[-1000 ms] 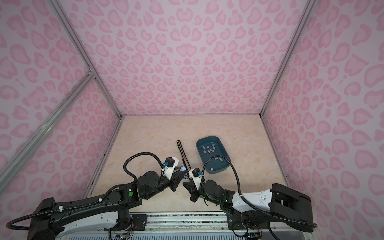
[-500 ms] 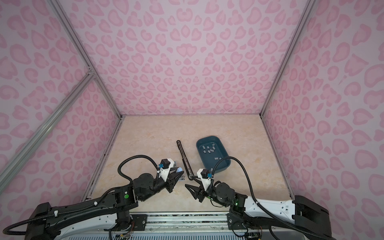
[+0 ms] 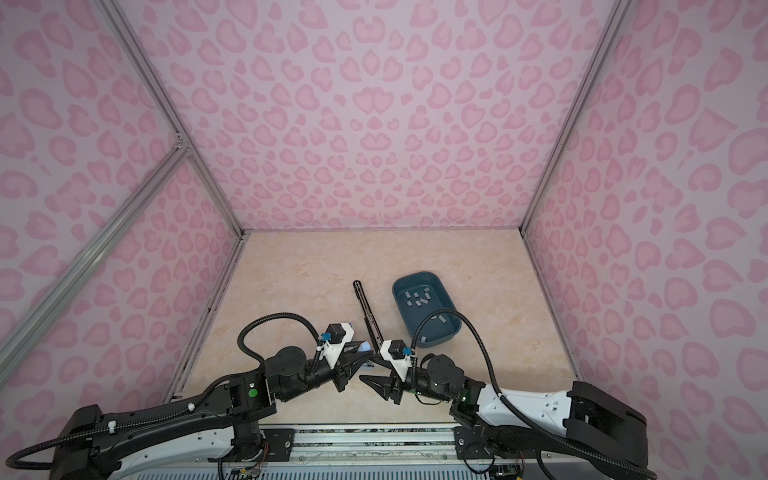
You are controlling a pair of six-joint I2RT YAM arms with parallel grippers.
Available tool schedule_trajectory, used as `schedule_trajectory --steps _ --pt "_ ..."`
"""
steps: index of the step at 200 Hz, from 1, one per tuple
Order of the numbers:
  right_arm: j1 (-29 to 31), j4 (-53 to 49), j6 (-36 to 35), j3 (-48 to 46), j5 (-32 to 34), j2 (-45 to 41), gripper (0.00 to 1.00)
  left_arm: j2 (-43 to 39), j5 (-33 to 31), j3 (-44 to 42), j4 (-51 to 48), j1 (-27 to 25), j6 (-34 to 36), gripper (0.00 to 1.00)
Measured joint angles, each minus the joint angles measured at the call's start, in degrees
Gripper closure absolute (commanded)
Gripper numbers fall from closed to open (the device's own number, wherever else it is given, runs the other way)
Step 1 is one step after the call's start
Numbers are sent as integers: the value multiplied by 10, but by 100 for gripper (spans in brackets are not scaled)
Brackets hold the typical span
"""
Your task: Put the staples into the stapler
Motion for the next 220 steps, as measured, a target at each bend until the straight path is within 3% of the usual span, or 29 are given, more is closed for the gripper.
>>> schedule_trajectory --steps 82,166,201,220 --pt "8 75 24 6 -28 61 55 -26 0 0 12 2 2 96" --pt "-9 26 14 -3 21 -25 29 -26 37 -2 24 2 11 97" --pt "-9 18 7 5 8 -9 31 -23 60 -2 25 2 16 97" --pt "-10 25 3 13 -18 18 37 -23 74 -2 28 2 21 97"
